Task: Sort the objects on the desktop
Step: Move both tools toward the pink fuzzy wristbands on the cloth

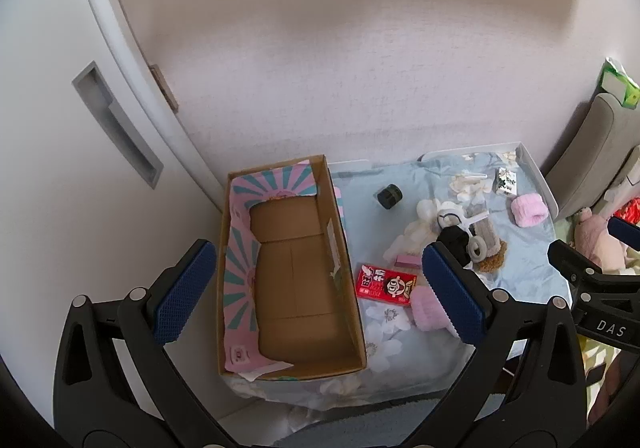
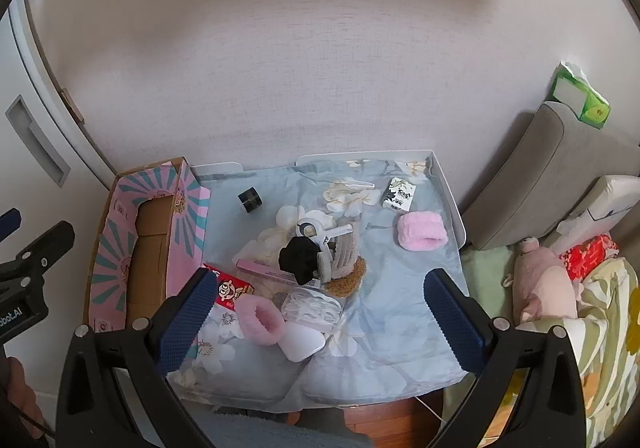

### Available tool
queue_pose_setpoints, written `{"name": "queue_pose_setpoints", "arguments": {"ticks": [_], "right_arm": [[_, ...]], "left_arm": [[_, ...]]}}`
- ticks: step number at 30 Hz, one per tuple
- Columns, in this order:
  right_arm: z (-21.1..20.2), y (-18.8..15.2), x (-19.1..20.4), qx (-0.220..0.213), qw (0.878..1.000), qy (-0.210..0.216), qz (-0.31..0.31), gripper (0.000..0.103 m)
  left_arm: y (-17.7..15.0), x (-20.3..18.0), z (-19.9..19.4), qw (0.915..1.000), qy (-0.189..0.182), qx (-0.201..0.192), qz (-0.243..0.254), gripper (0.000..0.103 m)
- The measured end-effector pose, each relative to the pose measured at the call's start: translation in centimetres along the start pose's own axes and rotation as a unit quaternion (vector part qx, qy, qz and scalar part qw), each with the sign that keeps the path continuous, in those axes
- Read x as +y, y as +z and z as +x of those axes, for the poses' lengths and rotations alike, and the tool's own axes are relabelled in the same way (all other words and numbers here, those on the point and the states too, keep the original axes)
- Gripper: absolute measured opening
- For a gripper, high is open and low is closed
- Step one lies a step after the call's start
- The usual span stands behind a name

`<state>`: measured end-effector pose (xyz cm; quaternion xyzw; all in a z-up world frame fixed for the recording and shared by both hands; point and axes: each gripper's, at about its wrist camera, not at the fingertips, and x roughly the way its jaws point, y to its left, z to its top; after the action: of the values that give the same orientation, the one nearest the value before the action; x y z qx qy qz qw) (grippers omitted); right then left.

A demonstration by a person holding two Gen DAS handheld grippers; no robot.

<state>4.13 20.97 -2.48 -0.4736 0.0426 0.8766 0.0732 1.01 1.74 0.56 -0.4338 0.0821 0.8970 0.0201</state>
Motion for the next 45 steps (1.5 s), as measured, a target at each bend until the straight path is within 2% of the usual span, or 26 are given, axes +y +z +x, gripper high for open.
{"name": "queue_pose_setpoints", "arguments": {"ticks": [21, 37, 41, 45], "right_arm": [[0.2, -0.1, 1.0, 0.003, 1.0, 0.013, -0.008, 0.102], [0.1, -0.3, -0.7, 0.003, 1.0, 0.02, 0.007, 0.102], [0.0, -0.4, -0.6, 0.002, 1.0, 0.019, -0.002, 0.102], [-0.4, -0.4, -1.3, -0.008, 0.999, 0.034, 0.004, 0.102]], "left_arm": [[-0.6, -0.2, 0.6, 0.9998, -0.018, 0.01, 0.009, 0.103], [-0.7, -0.7, 1.6, 0.9981, -0.049, 0.035, 0.008, 0.103], [-0.7, -0.6, 1.4, 0.9981, -0.052, 0.03, 0.008, 0.103], [-0.5, -0.1, 0.7, 0.9982, -0.059, 0.008, 0.004, 0.103]]}}
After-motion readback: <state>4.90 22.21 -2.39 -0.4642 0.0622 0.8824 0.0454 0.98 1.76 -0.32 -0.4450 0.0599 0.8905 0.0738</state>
